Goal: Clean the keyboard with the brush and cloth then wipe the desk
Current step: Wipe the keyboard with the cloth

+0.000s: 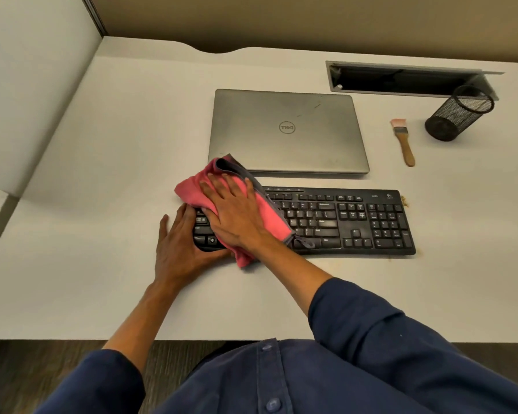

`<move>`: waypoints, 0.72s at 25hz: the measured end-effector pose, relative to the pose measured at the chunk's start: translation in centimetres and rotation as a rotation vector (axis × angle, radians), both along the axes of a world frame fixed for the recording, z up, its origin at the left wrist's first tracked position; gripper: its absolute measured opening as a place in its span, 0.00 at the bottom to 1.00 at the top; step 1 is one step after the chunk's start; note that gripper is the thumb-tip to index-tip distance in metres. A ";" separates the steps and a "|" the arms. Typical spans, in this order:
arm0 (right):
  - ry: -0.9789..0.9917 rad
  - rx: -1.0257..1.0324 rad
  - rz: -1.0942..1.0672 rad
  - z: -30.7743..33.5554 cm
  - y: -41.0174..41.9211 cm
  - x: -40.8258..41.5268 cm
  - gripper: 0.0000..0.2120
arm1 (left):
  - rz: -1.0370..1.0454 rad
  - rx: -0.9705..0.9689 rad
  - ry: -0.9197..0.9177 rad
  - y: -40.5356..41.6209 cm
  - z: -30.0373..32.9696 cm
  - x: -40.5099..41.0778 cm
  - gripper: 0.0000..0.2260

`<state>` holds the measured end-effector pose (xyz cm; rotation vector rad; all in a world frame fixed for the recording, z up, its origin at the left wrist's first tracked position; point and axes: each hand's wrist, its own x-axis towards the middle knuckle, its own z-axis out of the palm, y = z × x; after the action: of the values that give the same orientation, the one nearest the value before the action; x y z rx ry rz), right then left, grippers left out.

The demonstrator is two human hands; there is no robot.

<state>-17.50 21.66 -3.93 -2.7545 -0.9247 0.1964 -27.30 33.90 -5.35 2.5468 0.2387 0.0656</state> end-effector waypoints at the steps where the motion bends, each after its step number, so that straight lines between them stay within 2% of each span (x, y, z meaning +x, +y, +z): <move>1: 0.008 0.002 0.039 0.0 -0.2 0.1 0.27 | 0.001 -0.008 -0.005 0.0 0.0 0.0 0.54; 4: -0.009 0.004 0.090 -0.1 -1.8 0.4 0.27 | 0.005 -0.031 -0.024 -0.3 0.5 -0.1 0.52; 9: -0.032 0.004 -0.085 -0.3 -5.6 -0.3 0.30 | 0.012 0.032 0.014 -0.2 0.3 0.0 0.58; 18: -0.064 -0.079 -0.335 0.1 -18.3 0.9 0.33 | 0.010 0.065 0.009 -0.5 0.6 -0.3 0.57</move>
<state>-16.62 3.40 -3.84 -2.9504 -0.4641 0.0885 -27.64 33.41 -4.73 2.6110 0.2565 0.0673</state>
